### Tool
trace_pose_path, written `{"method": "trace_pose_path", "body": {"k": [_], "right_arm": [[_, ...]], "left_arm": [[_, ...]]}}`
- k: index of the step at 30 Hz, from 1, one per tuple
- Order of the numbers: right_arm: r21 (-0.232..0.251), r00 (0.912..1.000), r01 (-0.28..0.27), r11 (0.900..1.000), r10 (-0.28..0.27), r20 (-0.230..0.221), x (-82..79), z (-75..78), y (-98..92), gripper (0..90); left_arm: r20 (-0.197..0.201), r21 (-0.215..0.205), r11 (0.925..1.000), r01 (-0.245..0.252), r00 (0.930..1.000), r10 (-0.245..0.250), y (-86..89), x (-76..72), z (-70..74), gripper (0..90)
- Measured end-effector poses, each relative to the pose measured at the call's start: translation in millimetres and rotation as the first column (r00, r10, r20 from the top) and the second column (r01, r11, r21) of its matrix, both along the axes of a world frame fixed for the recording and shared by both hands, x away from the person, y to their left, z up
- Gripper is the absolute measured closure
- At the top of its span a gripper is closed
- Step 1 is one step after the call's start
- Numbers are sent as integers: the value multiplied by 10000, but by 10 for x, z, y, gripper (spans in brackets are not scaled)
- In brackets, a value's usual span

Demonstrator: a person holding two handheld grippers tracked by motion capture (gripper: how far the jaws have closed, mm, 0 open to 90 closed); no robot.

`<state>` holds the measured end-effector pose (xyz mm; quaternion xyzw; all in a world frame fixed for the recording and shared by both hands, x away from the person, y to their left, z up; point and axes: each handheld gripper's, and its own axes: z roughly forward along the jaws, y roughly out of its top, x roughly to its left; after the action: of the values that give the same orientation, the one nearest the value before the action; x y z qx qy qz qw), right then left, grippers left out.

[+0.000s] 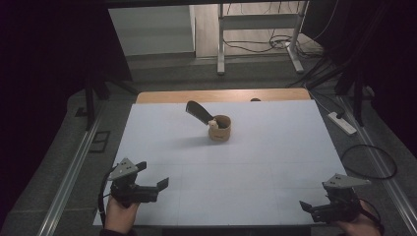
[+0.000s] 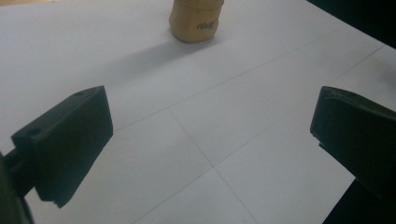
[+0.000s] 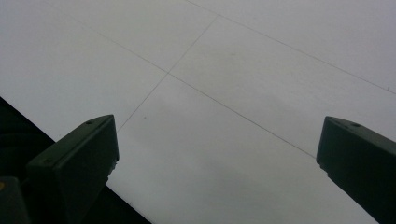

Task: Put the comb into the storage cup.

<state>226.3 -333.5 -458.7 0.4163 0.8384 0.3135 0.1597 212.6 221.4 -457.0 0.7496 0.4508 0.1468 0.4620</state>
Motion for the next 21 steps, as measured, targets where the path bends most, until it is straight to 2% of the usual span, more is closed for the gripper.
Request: {"method": "trace_pose_path", "body": {"k": [8, 14, 21], "right_arm": [[-17, 10000, -5, 10000, 5, 13, -1, 0, 2, 0], [-29, 10000, 6, 10000, -6, 27, -2, 0, 2, 0], [-34, 10000, 18, 10000, -18, 41, -3, 0, 2, 0]], "left_arm": [[105, 319, 9994, -166, 9998, 163, 12, -102, -4, 0], [-13, 631, 9976, -299, 9995, 300, 19, -175, -26, 0], [-114, 796, 9950, -607, 9980, 618, 57, -256, -46, 0]]}}
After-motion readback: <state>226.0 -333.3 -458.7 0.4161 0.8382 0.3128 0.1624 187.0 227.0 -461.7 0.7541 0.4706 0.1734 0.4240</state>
